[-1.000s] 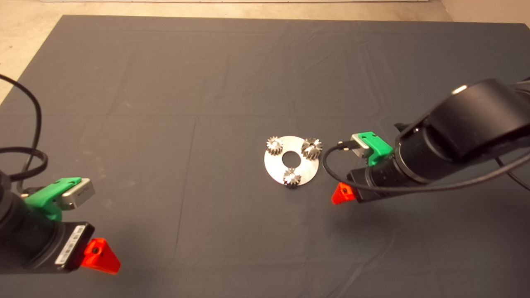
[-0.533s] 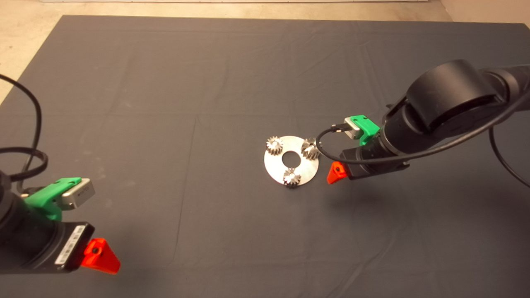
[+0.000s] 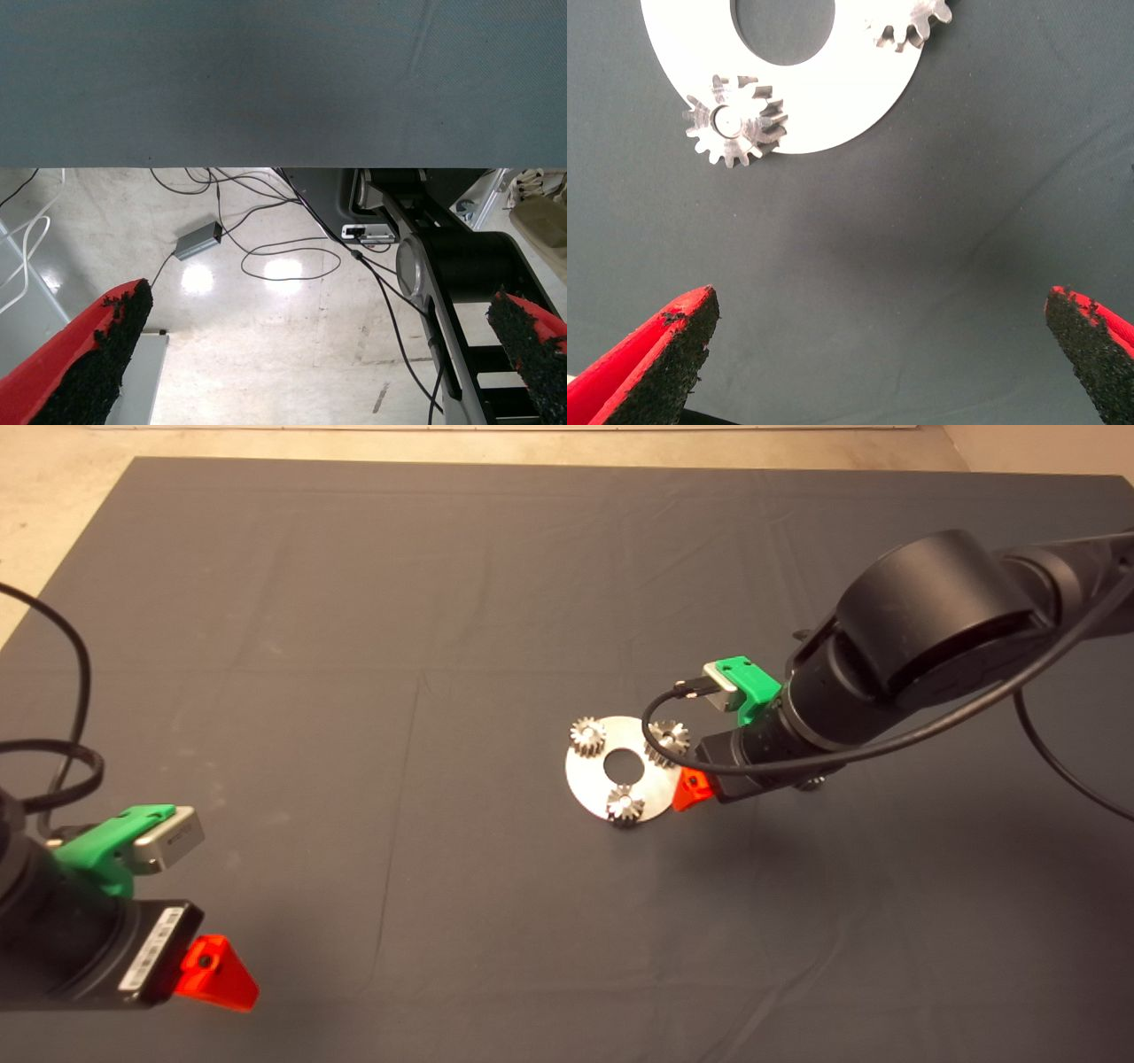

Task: Remove an incorrectly installed larger gear and replace it with the correct smaller gear

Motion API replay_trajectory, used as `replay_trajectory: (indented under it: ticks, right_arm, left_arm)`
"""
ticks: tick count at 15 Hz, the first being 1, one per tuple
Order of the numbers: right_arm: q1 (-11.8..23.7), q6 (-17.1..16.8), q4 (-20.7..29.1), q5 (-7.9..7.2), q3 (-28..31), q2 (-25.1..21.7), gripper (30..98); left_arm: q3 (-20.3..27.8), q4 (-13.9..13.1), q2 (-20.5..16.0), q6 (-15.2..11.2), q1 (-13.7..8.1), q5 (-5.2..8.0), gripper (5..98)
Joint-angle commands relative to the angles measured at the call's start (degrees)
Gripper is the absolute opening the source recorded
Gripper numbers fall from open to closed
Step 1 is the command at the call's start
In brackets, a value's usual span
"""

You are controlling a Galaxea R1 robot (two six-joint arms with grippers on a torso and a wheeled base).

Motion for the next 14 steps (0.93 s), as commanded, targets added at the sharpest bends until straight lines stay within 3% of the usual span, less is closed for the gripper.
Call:
replay_trajectory:
  ticks: [1, 8, 14]
  right_arm:
    - [-0.67, -0.23, -5.28, -7.29, -0.05, 0.43, 97.7]
    - [-0.14, 1.18, -5.36, -7.29, 3.82, -0.42, 97.7]
    - [-0.41, -2.53, -6.60, -7.29, -3.72, -1.17, 97.7]
  left_arm:
    - [0.21, 0.26, -0.24, -0.12, -0.94, 7.61, 98.2]
    - [0.39, 0.25, -0.27, -0.05, -0.94, 7.61, 98.2]
    - [0.39, 0.30, -0.41, -0.05, -0.94, 7.61, 98.2]
